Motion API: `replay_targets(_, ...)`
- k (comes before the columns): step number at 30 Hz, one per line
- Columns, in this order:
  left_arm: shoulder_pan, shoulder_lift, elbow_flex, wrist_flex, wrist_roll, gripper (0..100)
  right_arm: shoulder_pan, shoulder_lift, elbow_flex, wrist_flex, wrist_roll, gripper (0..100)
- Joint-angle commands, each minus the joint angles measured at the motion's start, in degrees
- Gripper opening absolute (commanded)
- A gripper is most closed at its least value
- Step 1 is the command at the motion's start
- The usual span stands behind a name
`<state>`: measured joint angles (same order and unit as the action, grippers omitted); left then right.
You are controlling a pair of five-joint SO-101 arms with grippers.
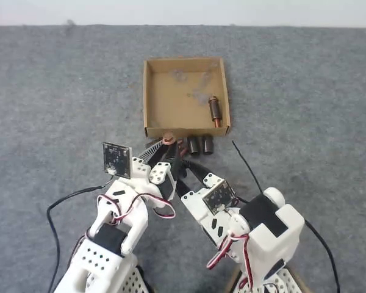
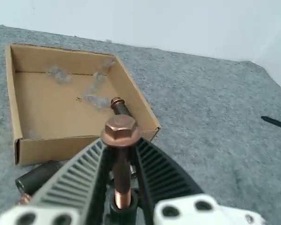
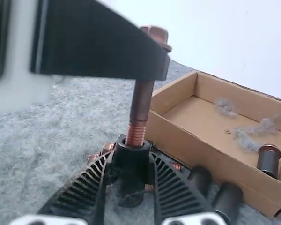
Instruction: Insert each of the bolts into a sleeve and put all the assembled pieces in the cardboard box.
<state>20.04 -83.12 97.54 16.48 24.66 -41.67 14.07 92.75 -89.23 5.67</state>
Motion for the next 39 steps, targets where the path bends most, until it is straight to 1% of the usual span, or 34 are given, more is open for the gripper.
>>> replay_targets(1, 0.26, -1.23, -0.57, 1.93, 0.44, 1, 1.19, -2.77, 1.58, 0.13, 0.79, 0.7)
replay_targets(7, 0.26, -1.14, -0.57, 4.57, 0.44, 1, 2.07, -2.77, 1.58, -0.84, 0.79, 0.7)
replay_targets(14, 3.60, -1.14, -0.57, 7.91, 0.44, 1, 2.86, -2.51, 1.58, -2.59, 0.53, 0.7)
replay_targets(29, 3.60, -1.23, -0.57, 6.07, 0.09, 1, 2.95, -2.51, 1.58, -2.59, 0.53, 0.7)
replay_targets(31, 3.60, -1.23, -0.57, 6.07, 0.09, 4, 2.95, -2.51, 1.58, -2.59, 0.53, 0.7)
replay_targets(34, 3.60, -1.23, -0.57, 6.68, 0.26, 12, 2.95, -2.51, 1.58, -2.59, 0.53, 0.7)
replay_targets(36, 3.60, -1.23, -0.57, 7.91, 0.35, 15, 2.95, -2.51, 1.58, -2.59, 0.53, 0.7)
replay_targets(39, 3.52, -1.41, -0.57, 8.18, 0.18, 15, 2.95, -2.51, 1.58, -2.51, 0.62, 0.7)
